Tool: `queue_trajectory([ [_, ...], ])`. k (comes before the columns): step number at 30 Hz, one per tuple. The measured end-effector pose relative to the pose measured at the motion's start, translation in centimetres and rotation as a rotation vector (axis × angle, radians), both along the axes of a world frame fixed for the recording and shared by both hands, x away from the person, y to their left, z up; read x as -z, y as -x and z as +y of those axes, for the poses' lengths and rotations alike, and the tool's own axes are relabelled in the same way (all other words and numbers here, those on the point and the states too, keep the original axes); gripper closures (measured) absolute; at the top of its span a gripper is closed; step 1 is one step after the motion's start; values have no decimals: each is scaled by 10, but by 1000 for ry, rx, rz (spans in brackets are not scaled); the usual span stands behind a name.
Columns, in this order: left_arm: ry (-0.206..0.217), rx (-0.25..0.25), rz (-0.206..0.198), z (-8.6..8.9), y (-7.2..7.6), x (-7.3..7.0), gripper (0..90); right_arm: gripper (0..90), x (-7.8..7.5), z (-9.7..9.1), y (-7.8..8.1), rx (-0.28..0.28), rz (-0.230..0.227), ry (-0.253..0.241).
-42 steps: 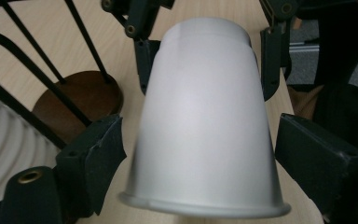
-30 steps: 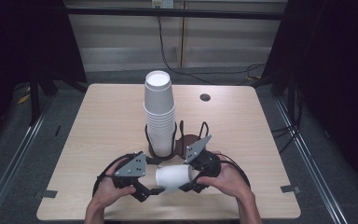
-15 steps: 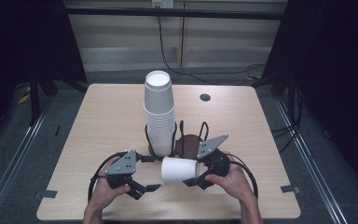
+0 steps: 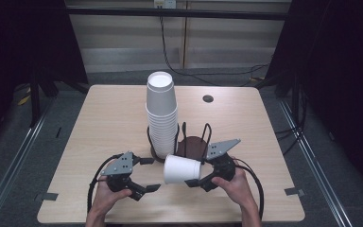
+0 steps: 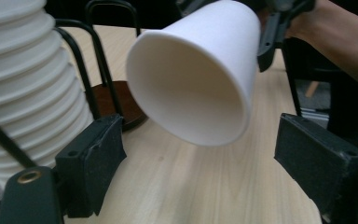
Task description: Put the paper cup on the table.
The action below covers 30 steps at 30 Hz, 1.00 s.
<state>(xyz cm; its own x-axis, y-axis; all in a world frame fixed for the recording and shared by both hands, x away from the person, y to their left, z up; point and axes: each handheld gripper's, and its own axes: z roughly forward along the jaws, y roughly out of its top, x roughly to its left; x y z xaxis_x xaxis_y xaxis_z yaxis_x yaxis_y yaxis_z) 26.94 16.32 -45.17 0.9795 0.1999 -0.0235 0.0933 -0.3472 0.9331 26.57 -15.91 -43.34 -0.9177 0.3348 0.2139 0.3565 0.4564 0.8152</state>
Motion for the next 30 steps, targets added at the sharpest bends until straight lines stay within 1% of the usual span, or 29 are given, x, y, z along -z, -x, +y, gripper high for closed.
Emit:
queue_trajectory([
  [2, 19, 3, 8, 1, 0, 2, 155, 232, 2, 0, 1, 3, -3, -24],
  [4, 22, -1, 7, 2, 0, 2, 155, 232, 5, -1, 1, 3, -6, -47],
  [7, 45, -4, 20, 2, 0, 3, 154, 232, 10, -2, 1, -2, 6, -82],
  [11, 67, -4, 25, 2, 0, 4, 155, 232, 14, -2, 3, 4, -17, -121],
  [13, 68, -2, 23, 0, 1, 4, 155, 232, 15, -2, 5, 1, -25, -153],
  [14, 69, -2, 26, 0, 1, 4, 155, 232, 15, -3, 5, 8, -37, -160],
  [16, 78, -2, 26, -2, 1, 4, 155, 232, 16, -3, 6, 8, -44, -183],
  [22, 84, 1, 22, -4, 3, 4, 155, 233, 22, -3, 8, 19, -59, -227],
  [24, 86, 5, 17, -5, 3, 4, 155, 233, 25, -3, 9, 20, -66, -250],
  [26, 86, 10, 18, -6, 3, 5, 155, 233, 26, -4, 10, 33, -82, -271],
  [29, 94, 12, 18, -9, 4, 6, 155, 233, 28, -4, 10, 33, -95, -317],
  [30, 101, 17, 19, -10, 4, 6, 155, 233, 28, -4, 10, 29, -98, -324],
])
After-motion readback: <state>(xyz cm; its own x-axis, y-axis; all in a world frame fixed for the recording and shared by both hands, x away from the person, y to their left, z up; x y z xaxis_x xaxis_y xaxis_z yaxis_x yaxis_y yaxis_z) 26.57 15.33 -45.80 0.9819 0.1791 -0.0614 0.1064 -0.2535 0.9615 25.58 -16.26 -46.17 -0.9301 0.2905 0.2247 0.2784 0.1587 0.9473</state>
